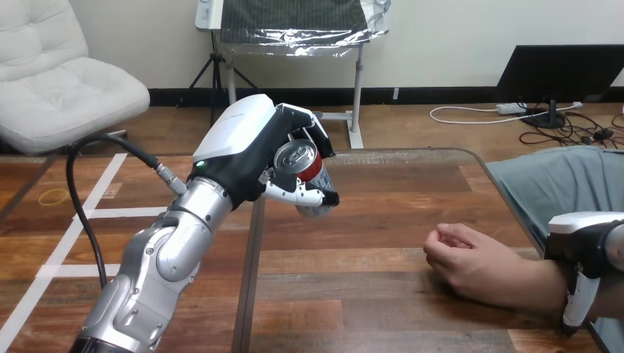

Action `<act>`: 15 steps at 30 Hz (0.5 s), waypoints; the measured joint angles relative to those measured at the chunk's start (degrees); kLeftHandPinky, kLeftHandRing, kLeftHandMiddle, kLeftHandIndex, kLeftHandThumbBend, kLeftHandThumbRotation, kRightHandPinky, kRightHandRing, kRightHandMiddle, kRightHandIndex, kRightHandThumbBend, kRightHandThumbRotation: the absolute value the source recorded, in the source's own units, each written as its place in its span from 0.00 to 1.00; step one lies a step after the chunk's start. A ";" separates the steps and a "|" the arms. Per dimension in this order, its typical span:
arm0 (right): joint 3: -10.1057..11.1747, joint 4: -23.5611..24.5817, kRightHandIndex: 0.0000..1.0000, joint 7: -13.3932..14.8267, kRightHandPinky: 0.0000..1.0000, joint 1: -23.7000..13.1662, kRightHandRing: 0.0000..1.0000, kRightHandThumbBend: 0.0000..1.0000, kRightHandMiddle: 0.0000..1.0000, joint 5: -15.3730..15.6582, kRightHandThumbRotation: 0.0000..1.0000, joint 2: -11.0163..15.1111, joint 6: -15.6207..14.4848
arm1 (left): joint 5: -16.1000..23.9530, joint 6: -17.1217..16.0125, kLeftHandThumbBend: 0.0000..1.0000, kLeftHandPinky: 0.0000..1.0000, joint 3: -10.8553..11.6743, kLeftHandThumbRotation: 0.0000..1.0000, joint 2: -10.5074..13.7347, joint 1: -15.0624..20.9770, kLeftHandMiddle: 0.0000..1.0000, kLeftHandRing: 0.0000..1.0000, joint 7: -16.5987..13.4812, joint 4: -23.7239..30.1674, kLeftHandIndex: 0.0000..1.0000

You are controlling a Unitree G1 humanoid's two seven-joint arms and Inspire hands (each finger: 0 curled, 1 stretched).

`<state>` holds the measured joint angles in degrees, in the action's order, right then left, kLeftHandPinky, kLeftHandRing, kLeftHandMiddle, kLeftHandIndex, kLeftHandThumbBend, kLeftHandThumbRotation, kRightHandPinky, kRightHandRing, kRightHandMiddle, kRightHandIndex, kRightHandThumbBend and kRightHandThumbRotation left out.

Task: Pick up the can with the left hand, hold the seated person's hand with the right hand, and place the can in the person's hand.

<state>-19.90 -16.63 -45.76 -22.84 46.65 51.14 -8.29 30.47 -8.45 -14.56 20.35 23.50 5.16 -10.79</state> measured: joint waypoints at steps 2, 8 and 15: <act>0.00 0.00 0.51 0.12 0.23 0.01 0.33 0.66 0.44 0.00 0.00 0.00 -0.02 | 0.00 0.07 0.60 0.32 0.00 0.00 0.00 0.00 0.46 0.38 0.00 0.00 0.50; 0.00 0.00 0.50 0.82 0.22 0.21 0.31 0.66 0.42 -0.29 0.00 -0.04 -0.04 | 0.00 0.13 0.60 0.32 0.00 0.00 0.00 0.00 0.46 0.38 0.00 0.00 0.50; 0.01 0.12 0.49 1.76 0.22 0.54 0.31 0.65 0.43 -0.99 0.00 -0.03 -0.08 | -0.04 0.14 0.60 0.32 0.00 0.00 0.01 -0.01 0.45 0.38 0.00 0.00 0.50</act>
<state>-19.89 -16.51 -43.99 -22.30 45.66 51.11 -8.36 30.43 -8.31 -14.56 20.36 23.49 5.16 -10.79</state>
